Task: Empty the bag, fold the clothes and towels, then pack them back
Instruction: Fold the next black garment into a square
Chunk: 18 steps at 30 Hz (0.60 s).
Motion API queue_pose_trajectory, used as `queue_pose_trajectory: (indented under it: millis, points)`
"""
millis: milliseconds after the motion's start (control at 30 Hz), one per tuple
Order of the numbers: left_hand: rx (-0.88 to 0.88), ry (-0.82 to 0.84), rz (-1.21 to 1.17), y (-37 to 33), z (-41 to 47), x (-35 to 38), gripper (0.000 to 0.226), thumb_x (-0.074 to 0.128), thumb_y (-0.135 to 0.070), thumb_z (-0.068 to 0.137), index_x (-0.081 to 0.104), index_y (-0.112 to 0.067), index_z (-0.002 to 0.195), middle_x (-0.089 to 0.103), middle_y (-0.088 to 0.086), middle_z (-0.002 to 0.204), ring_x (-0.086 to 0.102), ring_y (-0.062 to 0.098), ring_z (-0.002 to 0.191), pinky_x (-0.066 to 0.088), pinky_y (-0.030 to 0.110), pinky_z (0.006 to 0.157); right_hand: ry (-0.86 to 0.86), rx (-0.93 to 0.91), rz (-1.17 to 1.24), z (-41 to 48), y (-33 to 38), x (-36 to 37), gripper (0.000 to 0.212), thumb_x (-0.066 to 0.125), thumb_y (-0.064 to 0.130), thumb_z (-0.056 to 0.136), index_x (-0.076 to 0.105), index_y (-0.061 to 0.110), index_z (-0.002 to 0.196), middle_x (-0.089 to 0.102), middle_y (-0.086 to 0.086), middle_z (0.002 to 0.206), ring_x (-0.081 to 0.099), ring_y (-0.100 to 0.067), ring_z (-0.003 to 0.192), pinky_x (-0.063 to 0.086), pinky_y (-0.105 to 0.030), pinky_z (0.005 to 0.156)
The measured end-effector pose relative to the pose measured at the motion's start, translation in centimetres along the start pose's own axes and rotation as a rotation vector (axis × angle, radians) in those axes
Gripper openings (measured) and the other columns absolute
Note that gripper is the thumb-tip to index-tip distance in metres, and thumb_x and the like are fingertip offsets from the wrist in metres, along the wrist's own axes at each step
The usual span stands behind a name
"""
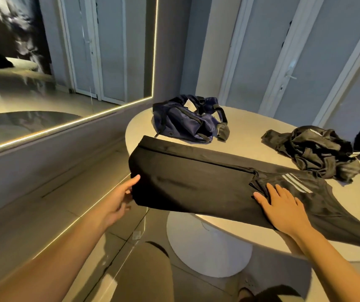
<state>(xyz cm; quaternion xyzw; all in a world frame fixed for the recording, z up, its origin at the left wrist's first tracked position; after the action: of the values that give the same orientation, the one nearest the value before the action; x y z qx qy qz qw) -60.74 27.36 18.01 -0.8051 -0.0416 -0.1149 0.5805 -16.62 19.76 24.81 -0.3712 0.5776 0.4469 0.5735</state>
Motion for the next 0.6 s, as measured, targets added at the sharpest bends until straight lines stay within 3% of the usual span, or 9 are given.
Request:
queue_pose_trajectory:
  millis: [167,300,400,500,600]
  points:
    - [-0.067,0.04,-0.168,0.8,-1.2,-0.6,0.056,0.081,-0.024,0.08,0.064,-0.007,0.131,0.068,0.015,0.13,0.063,0.032,0.122,0.047,0.048,0.109,-0.017,0.004,0.022,-0.3,0.3,-0.4,0.088,0.012,0.074,0.092,0.022,0.02,0.161,0.022,-0.006,0.168,0.018,-0.026,0.155,0.019,-0.049,0.124]
    - [-0.045,-0.02,-0.131,-0.4,-3.0,-2.0,0.042,0.073,-0.015,0.087,0.063,-0.004,0.127,0.068,0.015,0.124,0.063,0.029,0.118,0.055,0.04,0.091,-0.098,-0.033,0.056,-0.8,1.0,-1.5,0.089,0.012,0.074,0.092,0.038,0.013,0.152,0.049,-0.009,0.15,0.043,-0.03,0.139,0.035,-0.051,0.113]
    - [-0.032,-0.083,0.062,-2.2,-4.4,-2.8,0.028,0.074,-0.019,0.09,0.069,-0.006,0.114,0.071,0.011,0.109,0.068,0.024,0.099,0.057,0.033,0.073,-0.142,-0.038,0.084,-1.0,0.8,-1.9,0.099,-0.001,0.083,0.085,0.051,0.014,0.134,0.062,-0.008,0.125,0.055,-0.031,0.119,0.046,-0.053,0.099]
    - [0.057,-0.229,0.234,-4.2,-5.0,-3.8,0.016,0.08,-0.019,0.085,0.074,-0.005,0.089,0.072,0.01,0.086,0.07,0.02,0.074,0.056,0.028,0.058,-0.283,-0.061,0.106,-2.1,2.9,-3.6,0.076,0.021,0.066,0.097,0.054,0.01,0.135,0.062,-0.013,0.131,0.055,-0.034,0.122,0.045,-0.055,0.102]
    - [0.167,-0.338,0.261,-5.8,-5.7,-4.0,0.008,0.076,-0.012,0.09,0.074,-0.004,0.087,0.074,0.013,0.088,0.072,0.025,0.081,0.057,0.03,0.059,-0.358,-0.257,0.225,-3.7,9.1,-5.8,0.047,0.047,0.044,0.102,0.061,0.01,0.131,0.06,-0.01,0.135,0.056,-0.03,0.124,0.045,-0.048,0.104]
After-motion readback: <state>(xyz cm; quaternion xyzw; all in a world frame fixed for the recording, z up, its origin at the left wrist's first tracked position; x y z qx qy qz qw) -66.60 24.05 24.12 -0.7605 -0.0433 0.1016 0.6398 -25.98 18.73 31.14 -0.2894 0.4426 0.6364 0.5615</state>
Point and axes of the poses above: each hand's wrist, its own z-axis towards the middle knuckle, its own x-axis out of the palm, y = z × x, the point moved 6 cm from there along z, towards the middle knuckle
